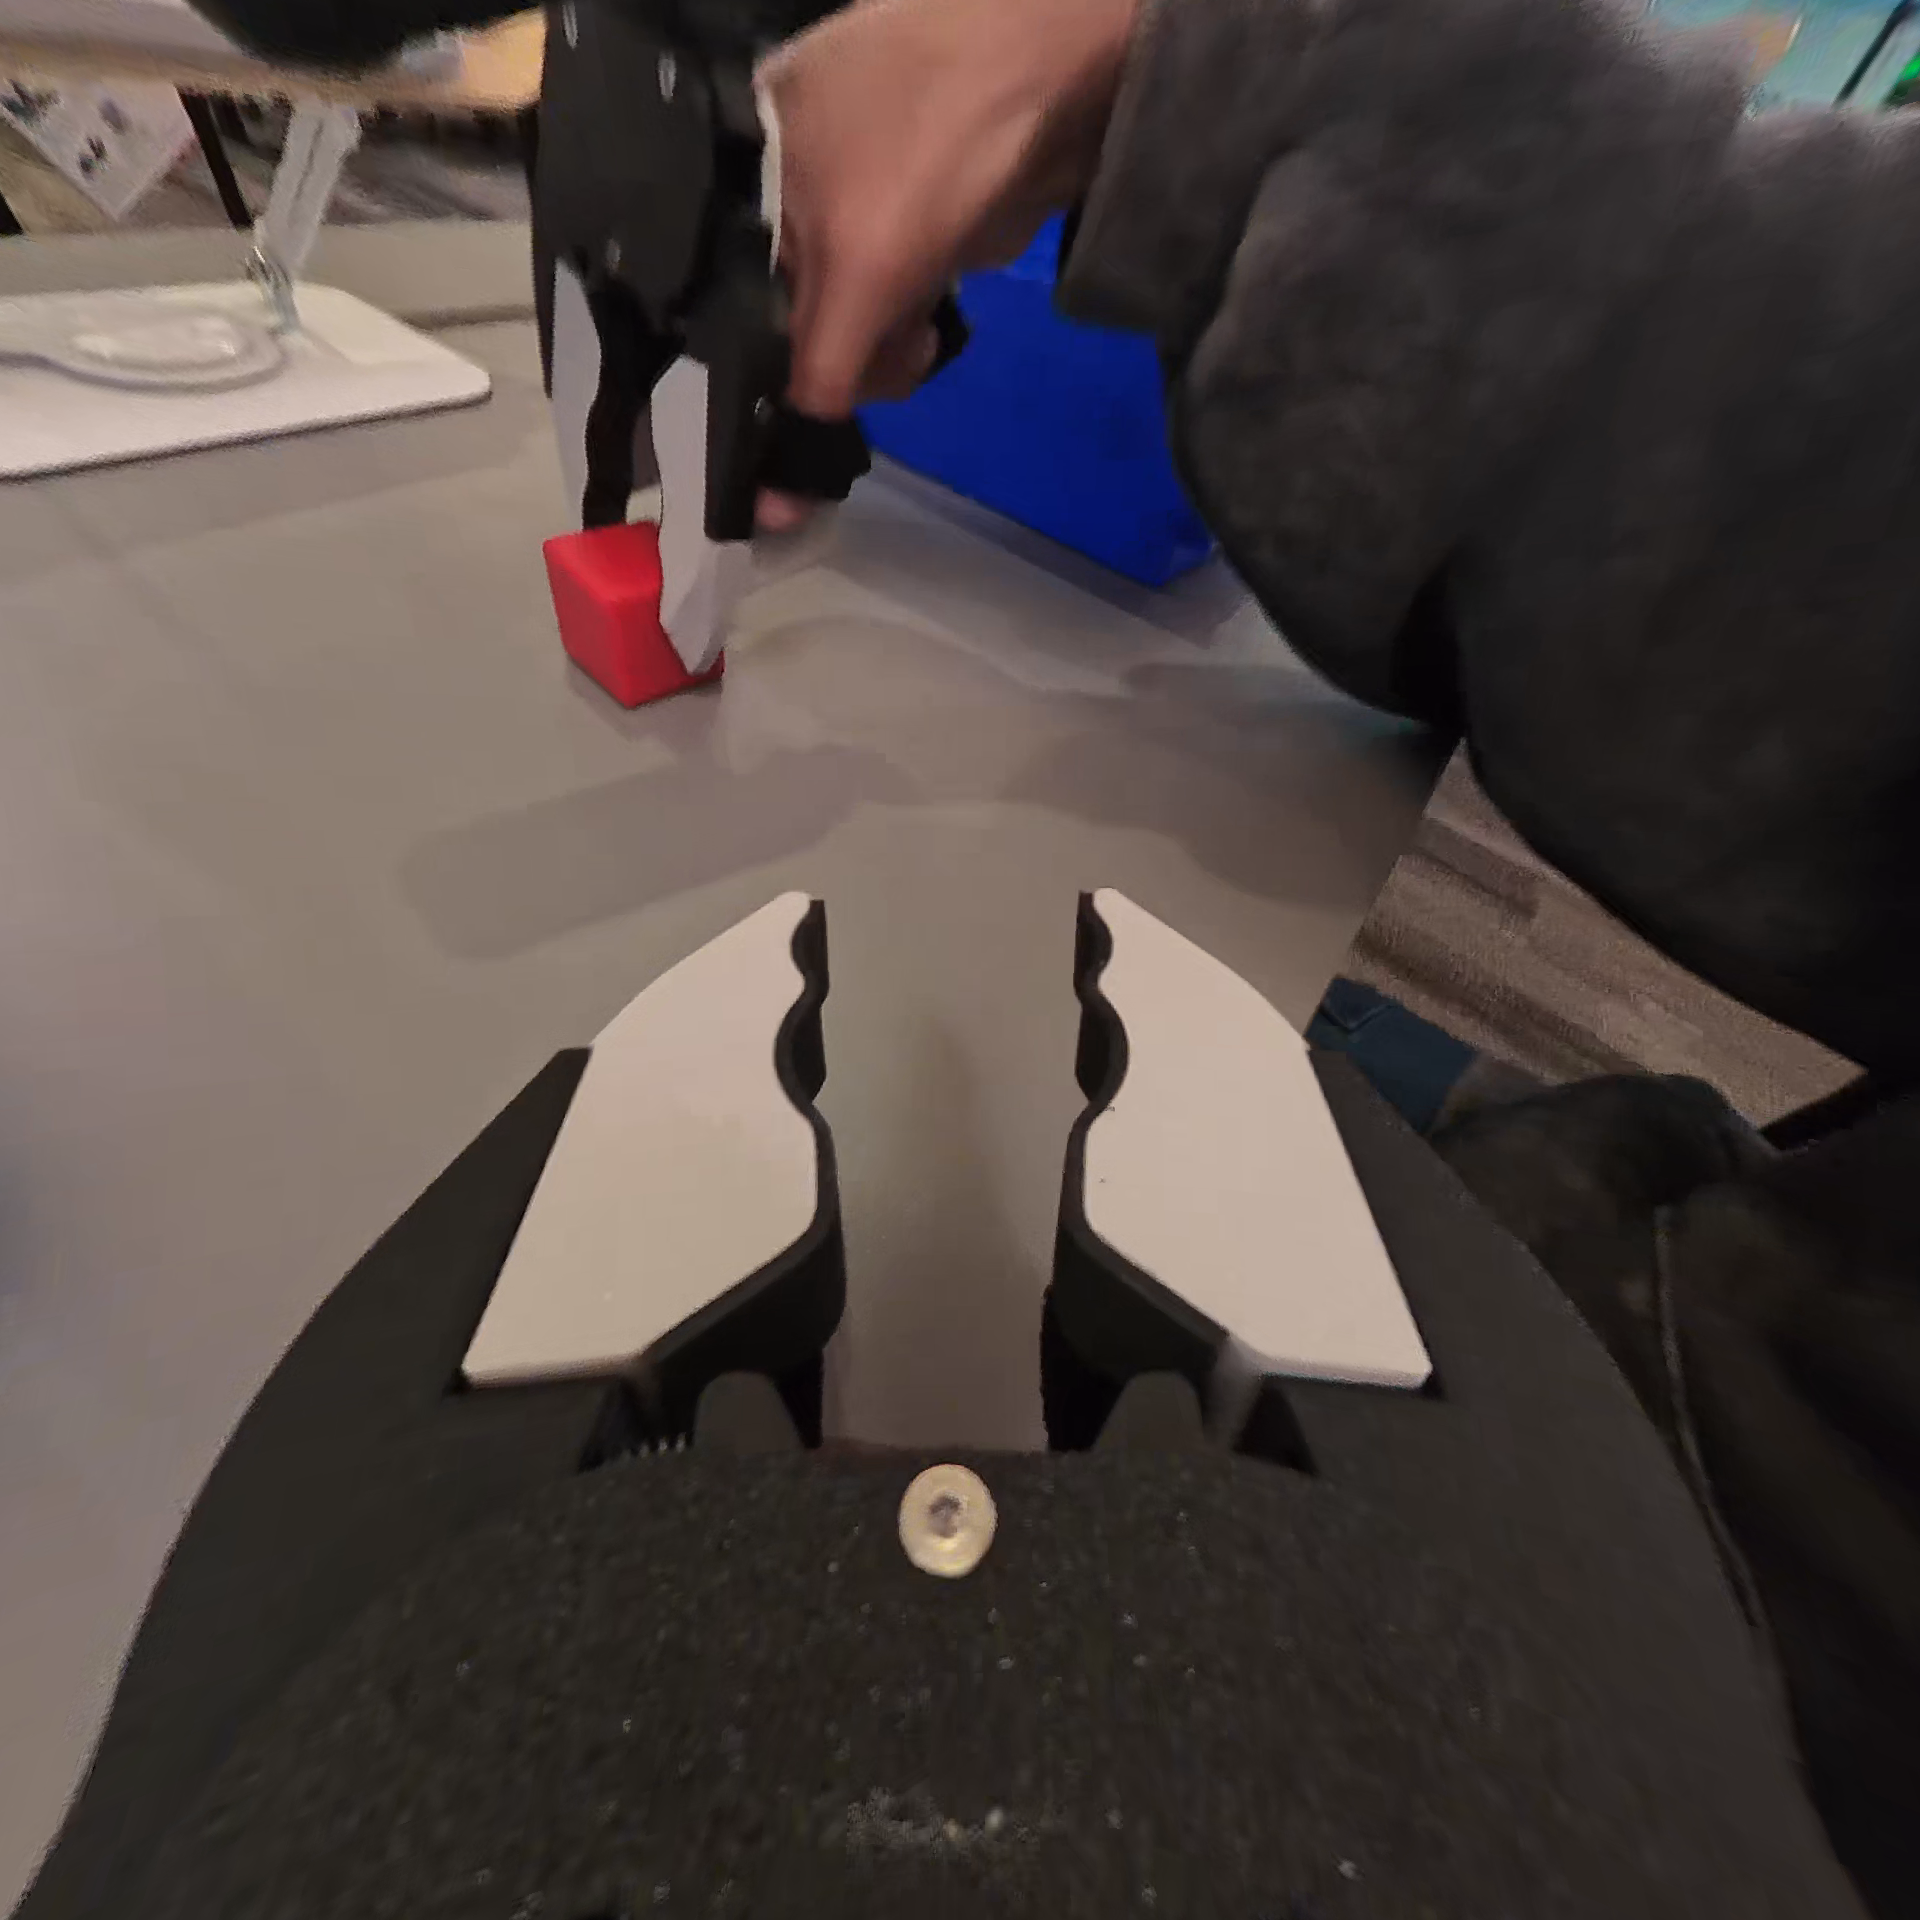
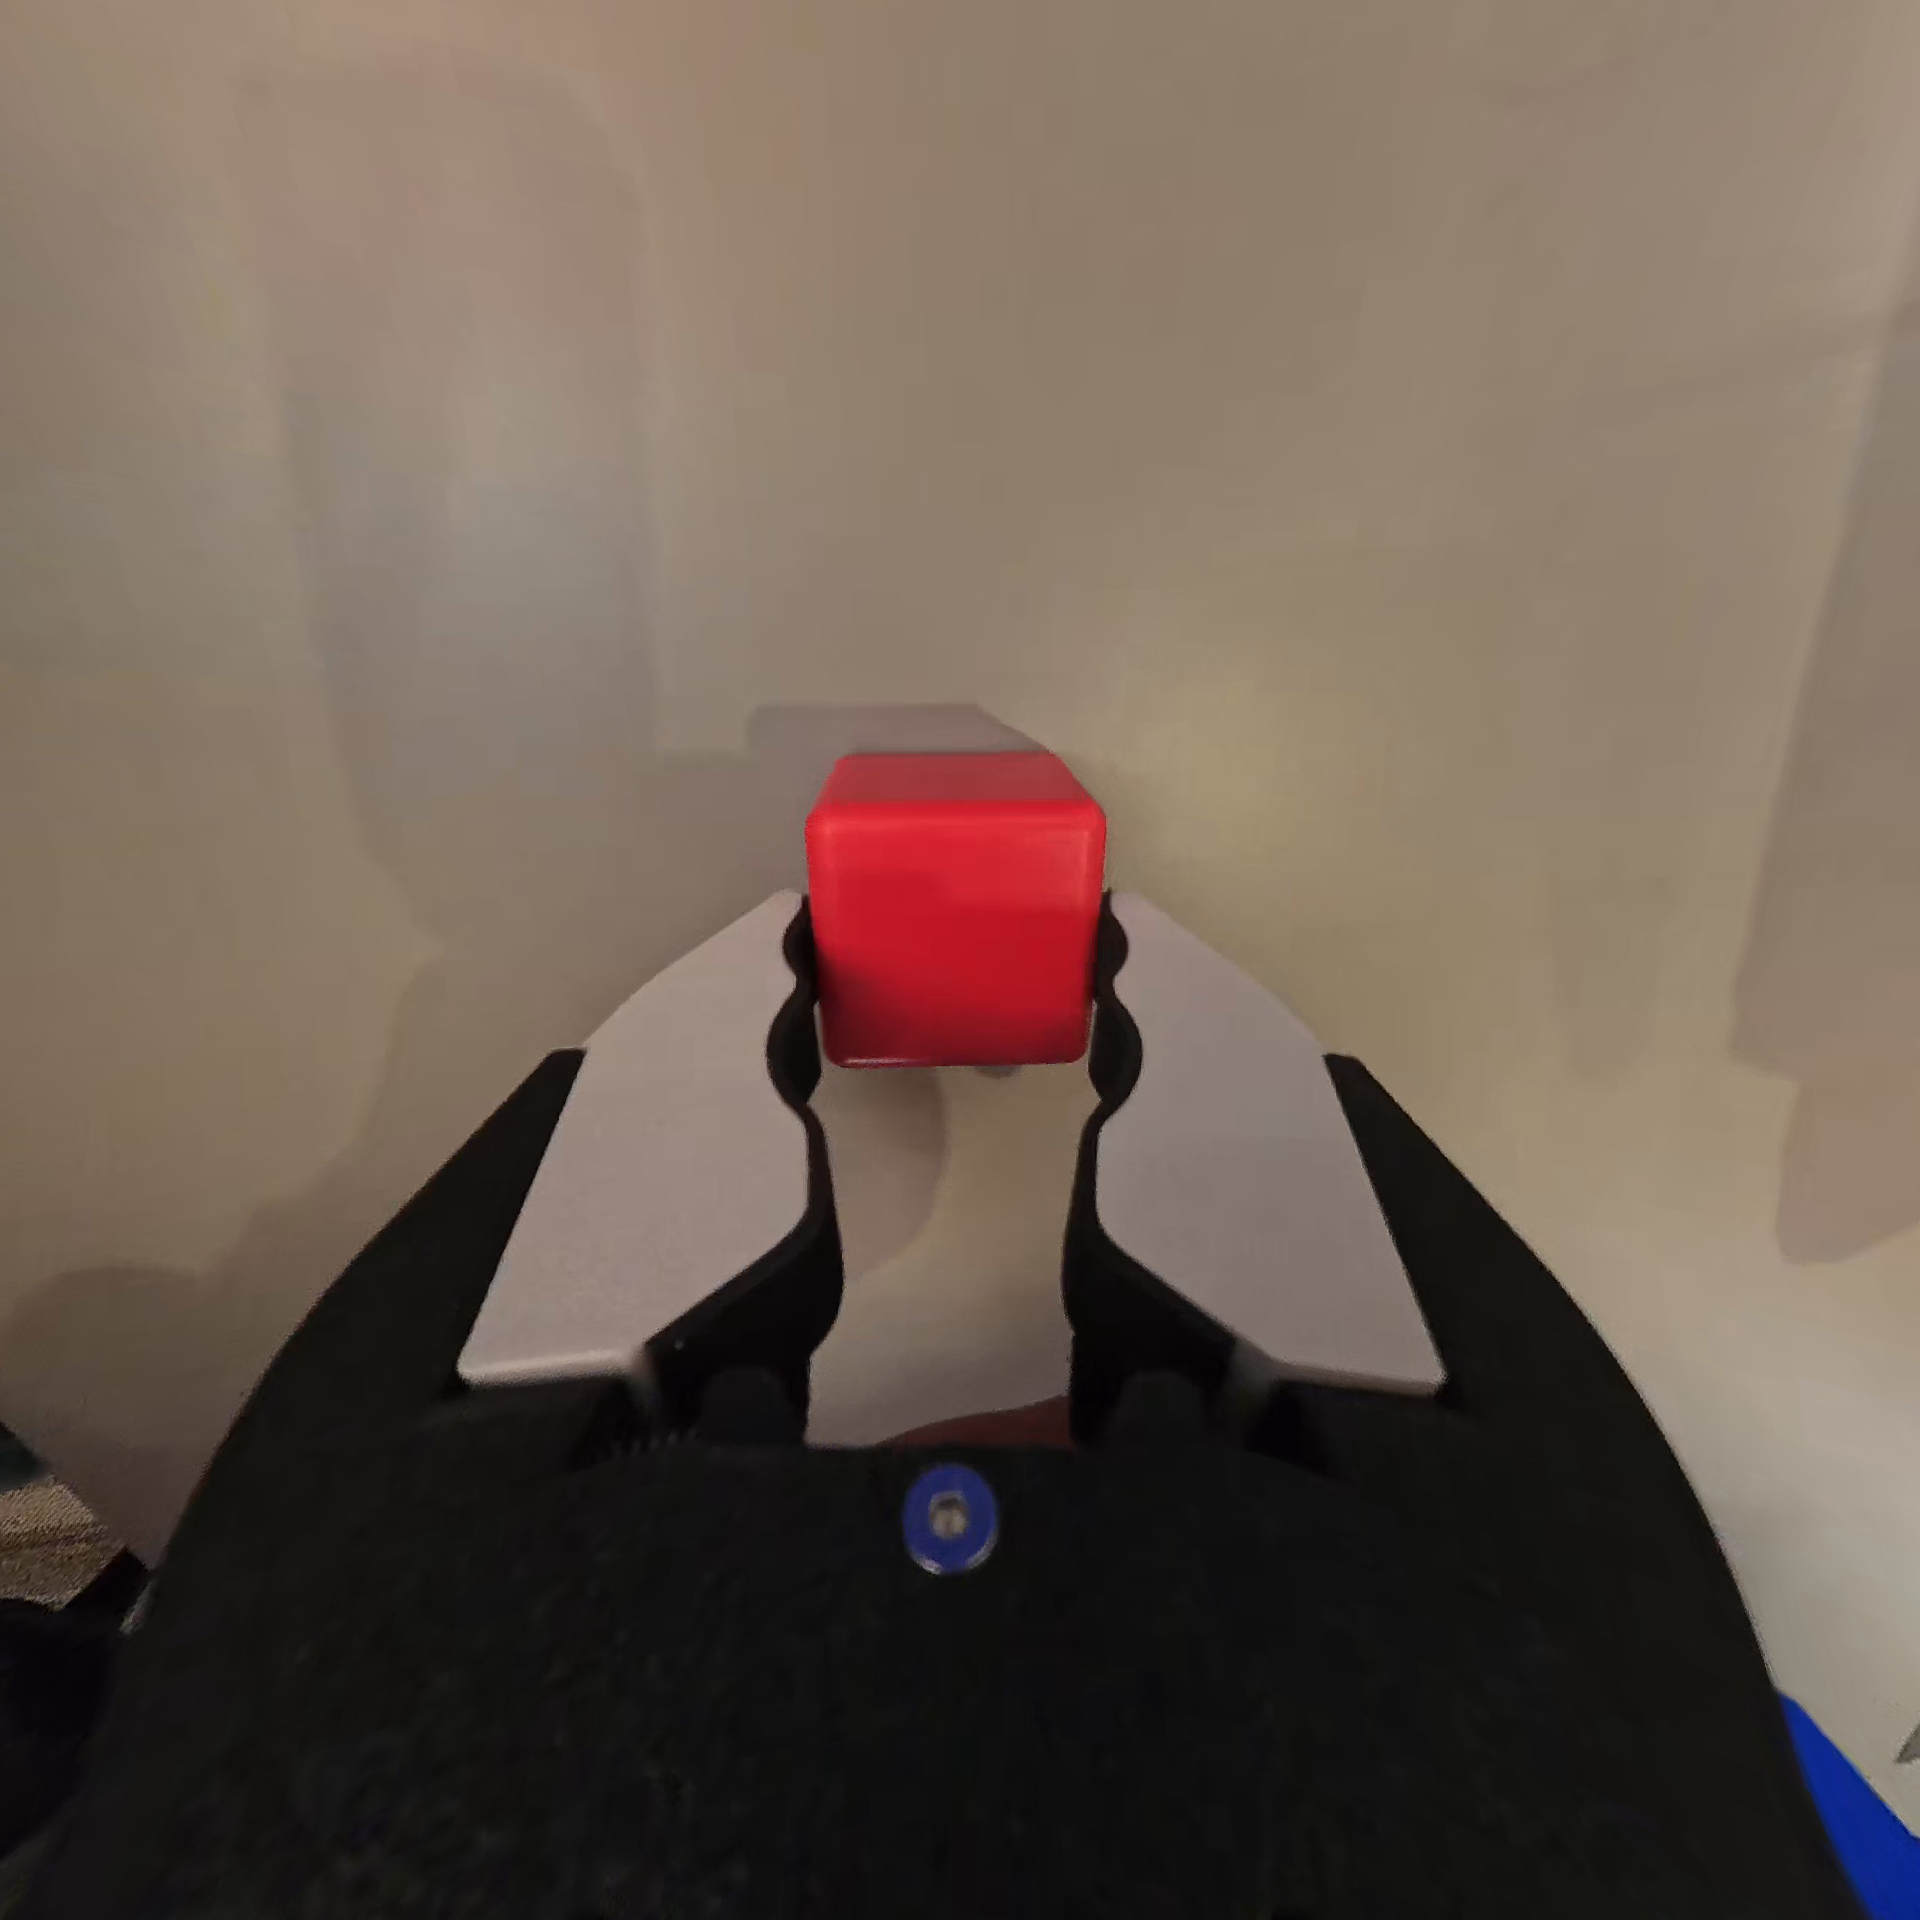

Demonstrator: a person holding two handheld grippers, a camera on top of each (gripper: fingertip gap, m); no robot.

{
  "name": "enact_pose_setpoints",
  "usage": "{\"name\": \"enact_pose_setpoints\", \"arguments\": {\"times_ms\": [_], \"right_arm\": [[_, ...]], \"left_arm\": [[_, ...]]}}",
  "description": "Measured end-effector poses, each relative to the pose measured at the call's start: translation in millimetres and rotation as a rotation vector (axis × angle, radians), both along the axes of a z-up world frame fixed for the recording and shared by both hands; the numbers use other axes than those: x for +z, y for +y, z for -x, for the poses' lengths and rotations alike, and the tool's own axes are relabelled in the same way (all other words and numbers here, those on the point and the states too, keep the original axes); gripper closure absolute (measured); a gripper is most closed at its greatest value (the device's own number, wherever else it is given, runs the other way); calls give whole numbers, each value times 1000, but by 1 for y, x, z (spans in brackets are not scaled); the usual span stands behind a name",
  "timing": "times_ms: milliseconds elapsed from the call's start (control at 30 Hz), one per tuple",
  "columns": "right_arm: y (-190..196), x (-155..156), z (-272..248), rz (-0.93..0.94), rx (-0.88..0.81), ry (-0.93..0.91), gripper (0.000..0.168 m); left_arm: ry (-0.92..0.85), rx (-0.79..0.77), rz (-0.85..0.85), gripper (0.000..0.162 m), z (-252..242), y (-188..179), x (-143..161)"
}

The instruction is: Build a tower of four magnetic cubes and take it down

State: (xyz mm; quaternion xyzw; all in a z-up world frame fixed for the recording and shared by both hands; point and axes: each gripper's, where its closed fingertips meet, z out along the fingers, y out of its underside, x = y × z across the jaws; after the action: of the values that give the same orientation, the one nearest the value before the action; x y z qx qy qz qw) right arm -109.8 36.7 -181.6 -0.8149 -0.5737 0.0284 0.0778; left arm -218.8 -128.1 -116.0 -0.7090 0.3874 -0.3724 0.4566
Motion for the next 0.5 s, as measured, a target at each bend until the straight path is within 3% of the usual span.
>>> {"name": "enact_pose_setpoints", "arguments": {"times_ms": [33, 200, 333, 500], "right_arm": [[1, 0, 3, -8, 4, 11, 119], [4, 27, 12, -94, 9, 91, 119], [-11, 93, -6, -269, -8, 145, 119], [-35, 184, -87, -498, -120, 117, 118]], "left_arm": [[-33, 4, -17, 118, 2, -4, 6], [-132, 12, -61, 120, 11, -17, 15], [-200, 3, -60, 115, 11, -22, 24], [-174, 30, -107, 108, 14, -19, 24]]}}
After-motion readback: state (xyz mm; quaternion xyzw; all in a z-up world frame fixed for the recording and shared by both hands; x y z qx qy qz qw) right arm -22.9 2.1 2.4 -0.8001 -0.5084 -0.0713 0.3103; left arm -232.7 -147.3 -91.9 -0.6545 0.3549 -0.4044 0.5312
